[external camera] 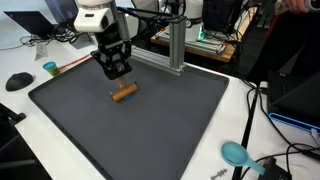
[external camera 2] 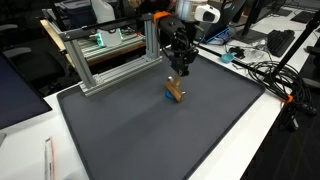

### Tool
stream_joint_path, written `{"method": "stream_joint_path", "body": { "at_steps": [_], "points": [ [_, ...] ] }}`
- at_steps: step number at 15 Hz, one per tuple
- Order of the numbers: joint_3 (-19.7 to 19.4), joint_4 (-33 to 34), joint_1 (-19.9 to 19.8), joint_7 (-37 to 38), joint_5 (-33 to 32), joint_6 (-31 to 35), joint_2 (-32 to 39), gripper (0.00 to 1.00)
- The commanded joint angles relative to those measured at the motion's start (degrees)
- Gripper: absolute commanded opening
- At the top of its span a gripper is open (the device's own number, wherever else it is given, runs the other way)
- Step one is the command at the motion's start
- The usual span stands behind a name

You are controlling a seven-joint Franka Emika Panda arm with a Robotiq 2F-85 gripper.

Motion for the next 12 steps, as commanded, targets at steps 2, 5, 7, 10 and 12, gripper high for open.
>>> {"method": "stream_joint_path", "body": {
  "at_steps": [2, 5, 7, 10, 12],
  "points": [
    [0.5, -0.52, 0.28, -1.09, 0.47, 1.01, 4.07, 0.22],
    [0.13, -0.73, 0.14, -1.02, 0.08, 0.96, 4.04, 0.22],
    [-0.43, -1.01, 0.08, -0.69, -0.69, 0.91, 4.04, 0.22],
    [-1.25, -1.32, 0.1, -0.3, -1.81, 0.74, 3.98, 0.22],
    [-1.73, -1.39, 0.22, -0.03, -2.5, 0.59, 4.06, 0.22]
  ]
}}
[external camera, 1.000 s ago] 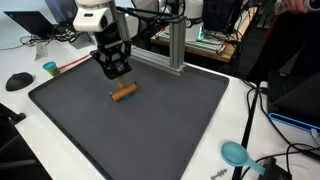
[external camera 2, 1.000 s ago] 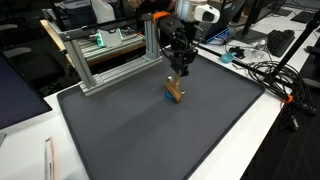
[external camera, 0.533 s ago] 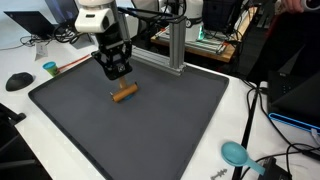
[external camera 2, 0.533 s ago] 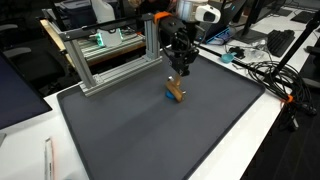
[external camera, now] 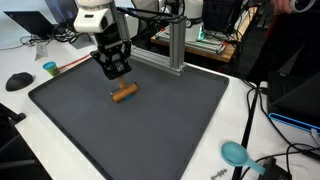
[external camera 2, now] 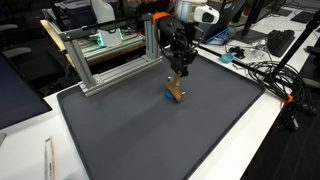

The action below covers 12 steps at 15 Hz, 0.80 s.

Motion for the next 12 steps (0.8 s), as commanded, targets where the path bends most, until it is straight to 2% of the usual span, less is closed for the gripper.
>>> {"method": "stream_joint_path", "body": {
  "at_steps": [1, 12],
  "points": [
    [-1.37, -1.38, 0.17, 0.23, -2.63, 0.54, 3.97, 0.22],
    [-2.24, -2.03, 1.26, 1.9, -7.08, 0.17, 4.09, 0.22]
  ]
}}
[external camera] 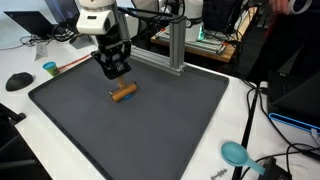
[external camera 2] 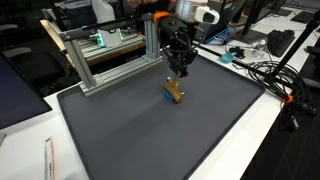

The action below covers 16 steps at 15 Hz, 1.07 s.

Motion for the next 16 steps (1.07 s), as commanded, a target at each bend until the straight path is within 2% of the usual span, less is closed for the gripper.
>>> {"method": "stream_joint_path", "body": {
  "at_steps": [1, 16],
  "points": [
    [-2.09, -1.93, 0.65, 1.37, -4.38, 0.34, 4.1, 0.22],
    [-2.64, -1.96, 1.07, 2.5, -6.94, -0.58, 4.19, 0.22]
  ]
}}
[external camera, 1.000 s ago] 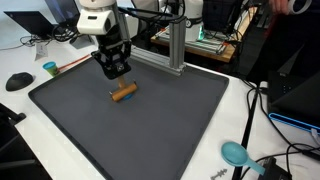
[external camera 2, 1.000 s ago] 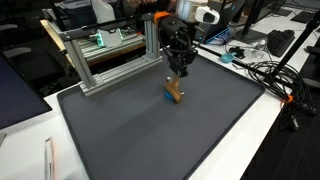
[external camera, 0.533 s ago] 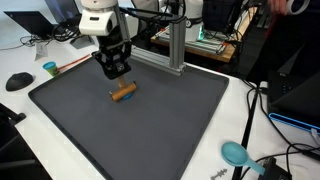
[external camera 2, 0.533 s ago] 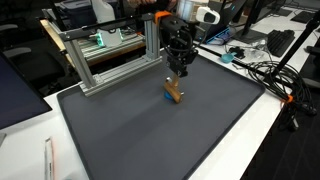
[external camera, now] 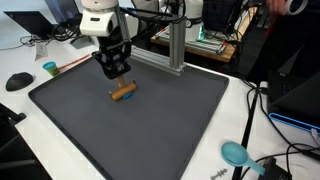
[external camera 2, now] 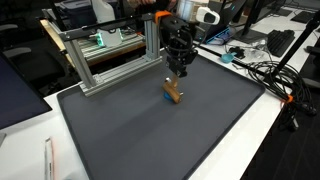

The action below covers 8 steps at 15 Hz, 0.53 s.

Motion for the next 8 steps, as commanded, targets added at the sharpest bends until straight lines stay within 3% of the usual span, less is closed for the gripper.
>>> {"method": "stream_joint_path", "body": {
  "at_steps": [1, 8],
  "points": [
    [-2.34, -1.88, 0.24, 1.41, -4.11, -0.15, 4.15, 0.22],
    [-2.37, -1.67, 0.4, 1.41, -4.7, -0.38, 4.29, 0.22]
  ]
}}
